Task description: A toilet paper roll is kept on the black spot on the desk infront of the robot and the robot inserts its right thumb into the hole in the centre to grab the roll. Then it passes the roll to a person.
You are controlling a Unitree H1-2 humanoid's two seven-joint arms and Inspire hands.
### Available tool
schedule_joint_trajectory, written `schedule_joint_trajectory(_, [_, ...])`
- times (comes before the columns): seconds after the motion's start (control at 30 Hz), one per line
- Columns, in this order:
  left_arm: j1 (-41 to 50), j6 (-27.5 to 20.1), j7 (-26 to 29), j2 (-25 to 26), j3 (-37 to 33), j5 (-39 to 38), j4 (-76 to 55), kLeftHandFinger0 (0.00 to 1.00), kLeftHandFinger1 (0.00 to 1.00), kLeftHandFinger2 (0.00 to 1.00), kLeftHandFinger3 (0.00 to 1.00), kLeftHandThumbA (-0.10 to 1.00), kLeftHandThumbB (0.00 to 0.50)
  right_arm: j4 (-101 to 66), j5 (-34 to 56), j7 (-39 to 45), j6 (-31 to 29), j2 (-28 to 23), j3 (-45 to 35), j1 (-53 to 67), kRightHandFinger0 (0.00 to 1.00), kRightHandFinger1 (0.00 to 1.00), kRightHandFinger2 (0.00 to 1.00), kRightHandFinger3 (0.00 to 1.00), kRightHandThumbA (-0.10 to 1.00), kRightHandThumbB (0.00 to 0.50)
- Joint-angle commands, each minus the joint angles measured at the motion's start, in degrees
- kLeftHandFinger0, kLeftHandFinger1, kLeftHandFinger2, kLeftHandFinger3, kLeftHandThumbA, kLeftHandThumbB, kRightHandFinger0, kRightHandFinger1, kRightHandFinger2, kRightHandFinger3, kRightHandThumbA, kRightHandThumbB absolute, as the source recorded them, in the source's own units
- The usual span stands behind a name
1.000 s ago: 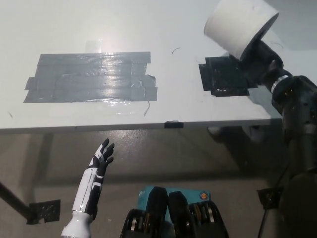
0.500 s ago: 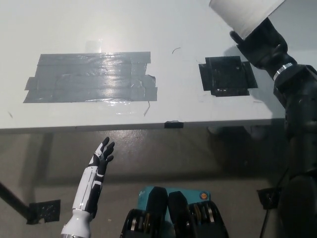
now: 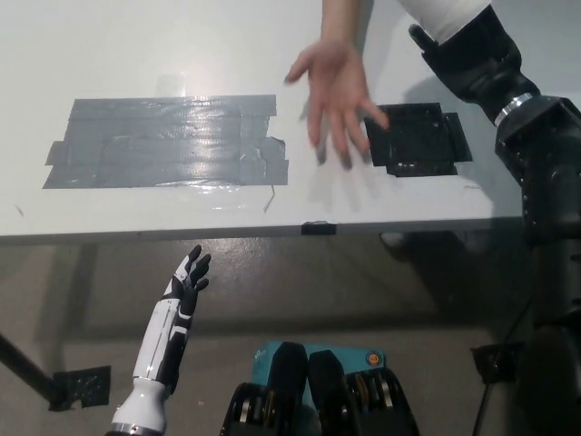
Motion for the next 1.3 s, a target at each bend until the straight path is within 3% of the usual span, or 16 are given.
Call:
schedule_joint_trajectory(0.0, [-1.0, -1.0, 0.7, 0.4, -0.3, 1.3, -1.5, 1.00, 1.00, 1.00, 1.00, 1.00, 0.141, -1.1, 2.1, -1.9, 0.1, -1.7, 2.2, -5.2, 0.00, 0.43, 0.80, 1.00, -0.10, 0.170])
schedule_joint_trajectory(0.1, [-1.1, -1.1, 0.6, 0.6, -0.3, 1.4, -1.4, 1.00, 1.00, 1.00, 1.00, 1.00, 0.133, 0.9, -1.2, -2.8, 0.1, -2.1, 3.9, -7.6, 0.00, 0.42, 0.76, 0.93, -0.10, 0.164])
schedule_joint_trajectory(0.17, [-1.1, -0.6, 0.5, 0.4, -0.4, 1.3, -1.5, 1.00, 1.00, 1.00, 1.00, 1.00, 0.140, 3.0, -2.5, -4.3, 0.1, -2.5, 5.2, -9.5, 0.00, 0.39, 0.75, 0.99, -0.10, 0.148])
schedule_joint_trajectory(0.27, [-1.2, -0.9, 0.5, 0.6, -0.5, 1.8, -1.3, 1.00, 1.00, 1.00, 1.00, 1.00, 0.142, 6.6, -8.5, -6.5, -0.3, -3.3, 7.8, -12.6, 0.00, 0.40, 0.79, 1.00, -0.10, 0.143])
schedule_joint_trajectory(0.33, [-1.4, -0.8, 0.5, 0.6, -0.6, 2.0, -1.4, 1.00, 1.00, 1.00, 1.00, 1.00, 0.145, 8.5, -11.9, -8.6, -1.2, -3.9, 10.0, -14.1, 0.00, 0.44, 0.84, 1.00, -0.10, 0.147])
schedule_joint_trajectory(0.4, [-1.5, -0.9, 0.5, 0.6, -0.6, 1.9, -1.4, 1.00, 1.00, 1.00, 1.00, 1.00, 0.151, 12.5, -19.4, -11.5, -5.3, -5.0, 15.4, -16.4, 0.00, 0.52, 1.00, 1.00, -0.10, 0.154])
schedule_joint_trajectory(0.47, [-1.7, -1.0, 0.6, 0.7, -0.5, 2.3, -1.3, 1.00, 1.00, 1.00, 1.00, 1.00, 0.149, 15.0, -25.3, -13.6, -7.4, -5.9, 20.7, -17.8, 0.03, 0.55, 1.00, 1.00, -0.10, 0.175])
schedule_joint_trajectory(0.6, [-2.0, -0.9, 0.3, 0.7, -0.6, 2.2, -1.4, 1.00, 1.00, 1.00, 1.00, 1.00, 0.138, 17.5, -34.5, -13.7, -12.7, -8.0, 30.3, -19.3, 0.15, 0.66, 1.00, 1.00, -0.10, 0.151])
schedule_joint_trajectory(0.8, [-2.4, -0.5, 0.0, 0.7, -0.6, 1.5, -1.4, 1.00, 1.00, 1.00, 1.00, 1.00, 0.129, 19.4, -41.6, -15.1, -14.6, -10.0, 39.2, -20.7, 0.13, 0.66, 0.96, 0.79, -0.10, 0.162])
schedule_joint_trajectory(0.87, [-2.5, -0.3, 0.1, 0.7, -0.6, 1.8, -1.4, 1.00, 1.00, 1.00, 1.00, 1.00, 0.125, 19.5, -43.8, -15.2, -15.7, -10.9, 41.7, -20.2, 0.12, 0.65, 0.89, 0.68, -0.10, 0.174])
schedule_joint_trajectory(0.97, [-2.5, -0.5, 0.1, 0.7, -0.7, 2.0, -1.4, 1.00, 1.00, 1.00, 1.00, 1.00, 0.123, 20.4, -45.4, -15.7, -16.3, -11.6, 44.1, -20.1, 0.11, 0.64, 0.87, 0.70, -0.10, 0.187])
schedule_joint_trajectory(1.07, [-2.7, -0.4, 0.0, 0.6, -0.6, 1.7, -1.3, 1.00, 1.00, 1.00, 1.00, 1.00, 0.115, 21.5, -47.6, -16.3, -15.7, -12.4, 46.8, -20.4, 0.14, 0.66, 0.91, 0.82, -0.10, 0.168])
schedule_joint_trajectory(1.17, [-3.1, -0.6, 0.1, 0.8, -0.7, 2.0, -1.1, 1.00, 1.00, 1.00, 1.00, 1.00, 0.115, 22.2, -48.1, -16.4, -15.8, -13.0, 47.7, -20.7, 0.14, 0.65, 0.90, 0.84, -0.10, 0.165])
schedule_joint_trajectory(1.23, [-3.2, -0.9, 0.1, 0.9, -0.8, 2.3, -0.9, 1.00, 1.00, 1.00, 1.00, 1.00, 0.115, 22.3, -48.4, -15.8, -16.1, -13.4, 48.2, -20.9, 0.16, 0.65, 0.91, 0.86, -0.10, 0.181])
schedule_joint_trajectory(1.27, [-3.2, -0.6, 0.2, 0.9, -0.8, 2.6, -1.0, 1.00, 1.00, 1.00, 1.00, 1.00, 0.122, 22.2, -48.8, -14.4, -16.1, -13.8, 48.8, -21.2, 0.19, 0.69, 0.95, 0.93, -0.10, 0.229])
